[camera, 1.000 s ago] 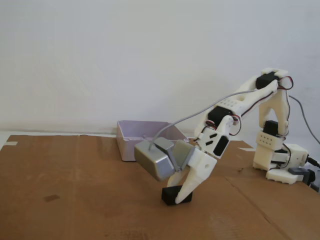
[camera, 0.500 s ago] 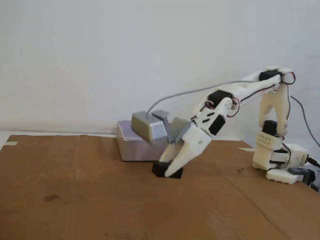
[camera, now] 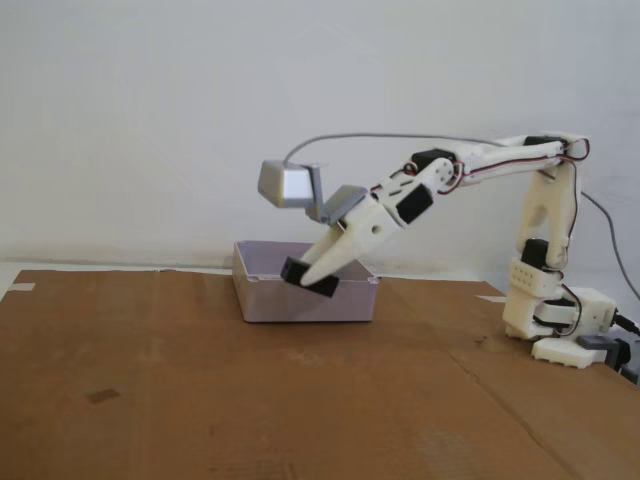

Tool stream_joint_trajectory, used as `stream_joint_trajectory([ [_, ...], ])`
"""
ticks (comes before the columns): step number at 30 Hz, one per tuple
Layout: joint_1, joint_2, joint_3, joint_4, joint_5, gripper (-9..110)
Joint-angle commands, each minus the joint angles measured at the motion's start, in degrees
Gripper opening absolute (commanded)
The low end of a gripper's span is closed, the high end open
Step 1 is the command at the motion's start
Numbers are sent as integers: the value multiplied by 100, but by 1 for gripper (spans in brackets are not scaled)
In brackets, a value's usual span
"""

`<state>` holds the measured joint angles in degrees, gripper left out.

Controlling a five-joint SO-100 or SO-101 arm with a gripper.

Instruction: Grasp a block and put it in the box.

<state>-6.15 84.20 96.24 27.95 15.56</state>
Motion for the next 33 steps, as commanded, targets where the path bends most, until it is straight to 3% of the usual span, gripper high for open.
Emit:
stream_joint_trajectory([
  [1,475,993,-475,-132,-70,0],
  [33,3340,694,-396,-211,-70,0],
])
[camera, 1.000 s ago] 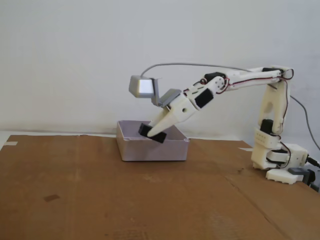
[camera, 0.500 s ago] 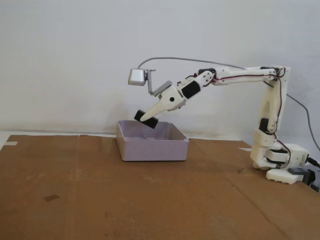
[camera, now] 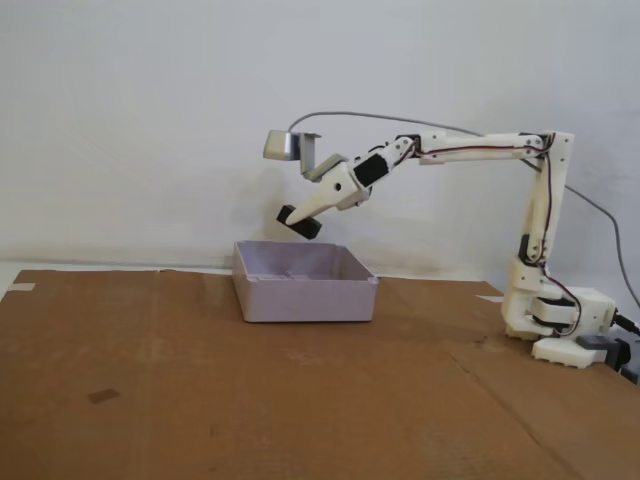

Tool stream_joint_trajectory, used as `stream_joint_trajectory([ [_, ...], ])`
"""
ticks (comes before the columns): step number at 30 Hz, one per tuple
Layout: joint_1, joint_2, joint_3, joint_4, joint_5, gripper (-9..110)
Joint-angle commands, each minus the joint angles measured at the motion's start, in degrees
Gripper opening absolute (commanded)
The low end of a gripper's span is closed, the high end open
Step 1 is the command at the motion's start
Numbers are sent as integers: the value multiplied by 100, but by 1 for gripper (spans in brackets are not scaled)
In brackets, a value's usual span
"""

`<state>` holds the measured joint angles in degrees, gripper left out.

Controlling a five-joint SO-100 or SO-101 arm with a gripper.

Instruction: Grasp a block and put it in the box.

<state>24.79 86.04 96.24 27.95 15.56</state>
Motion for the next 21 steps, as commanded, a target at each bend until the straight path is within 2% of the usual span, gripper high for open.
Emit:
stream_joint_trajectory([
  [1,299,475,-387,-211,-70,0],
  [21,246,-352,-369,-211,-70,0],
])
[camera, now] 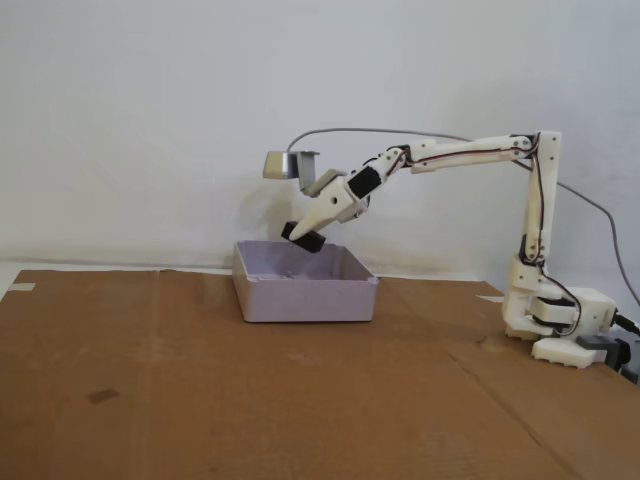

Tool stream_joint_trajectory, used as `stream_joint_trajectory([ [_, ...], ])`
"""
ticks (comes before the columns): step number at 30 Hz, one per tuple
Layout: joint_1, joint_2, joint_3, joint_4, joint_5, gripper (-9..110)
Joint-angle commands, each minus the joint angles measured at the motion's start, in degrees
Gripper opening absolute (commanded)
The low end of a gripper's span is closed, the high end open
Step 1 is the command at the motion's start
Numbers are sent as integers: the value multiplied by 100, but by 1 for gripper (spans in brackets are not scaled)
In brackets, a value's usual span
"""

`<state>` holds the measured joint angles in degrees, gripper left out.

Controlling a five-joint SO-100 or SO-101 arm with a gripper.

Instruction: Grasp a block and put it in the box.

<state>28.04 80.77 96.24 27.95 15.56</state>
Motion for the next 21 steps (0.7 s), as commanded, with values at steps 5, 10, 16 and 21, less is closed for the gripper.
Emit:
stream_joint_trajectory([
  [5,-79,-53,-369,-211,-70,0],
  [10,-79,-272,-369,-211,-70,0],
  [16,-53,-527,-378,-211,-70,0],
  [21,-26,-633,-378,-211,-70,0],
])
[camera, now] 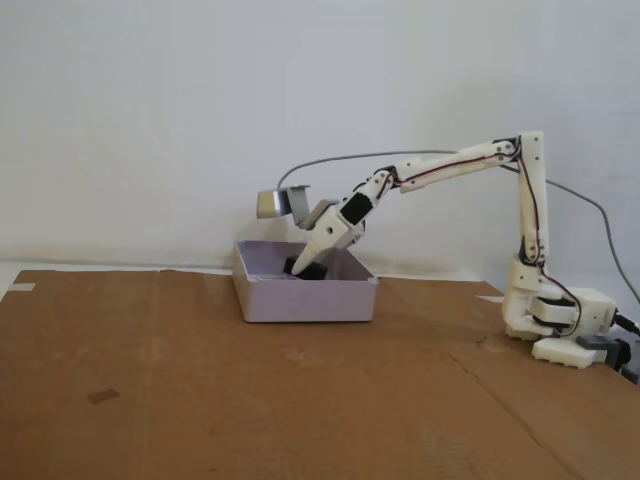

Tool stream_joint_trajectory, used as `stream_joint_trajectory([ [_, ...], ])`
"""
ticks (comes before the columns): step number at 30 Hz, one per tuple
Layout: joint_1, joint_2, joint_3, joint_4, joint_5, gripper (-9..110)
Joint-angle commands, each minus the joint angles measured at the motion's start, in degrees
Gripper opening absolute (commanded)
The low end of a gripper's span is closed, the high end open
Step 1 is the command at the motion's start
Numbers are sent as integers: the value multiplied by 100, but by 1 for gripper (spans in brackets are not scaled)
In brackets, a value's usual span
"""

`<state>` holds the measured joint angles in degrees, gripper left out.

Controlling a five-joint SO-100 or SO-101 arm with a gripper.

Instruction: Grasp a block and put it in the box.

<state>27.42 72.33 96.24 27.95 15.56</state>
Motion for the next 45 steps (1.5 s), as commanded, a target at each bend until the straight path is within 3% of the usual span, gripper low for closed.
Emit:
stream_joint_trajectory([
  [1,44,193,-378,-211,-70,0],
  [30,62,-123,-378,-185,-70,0],
  [37,62,-123,-378,-211,-70,18],
  [45,44,-70,-378,-211,-70,21],
])
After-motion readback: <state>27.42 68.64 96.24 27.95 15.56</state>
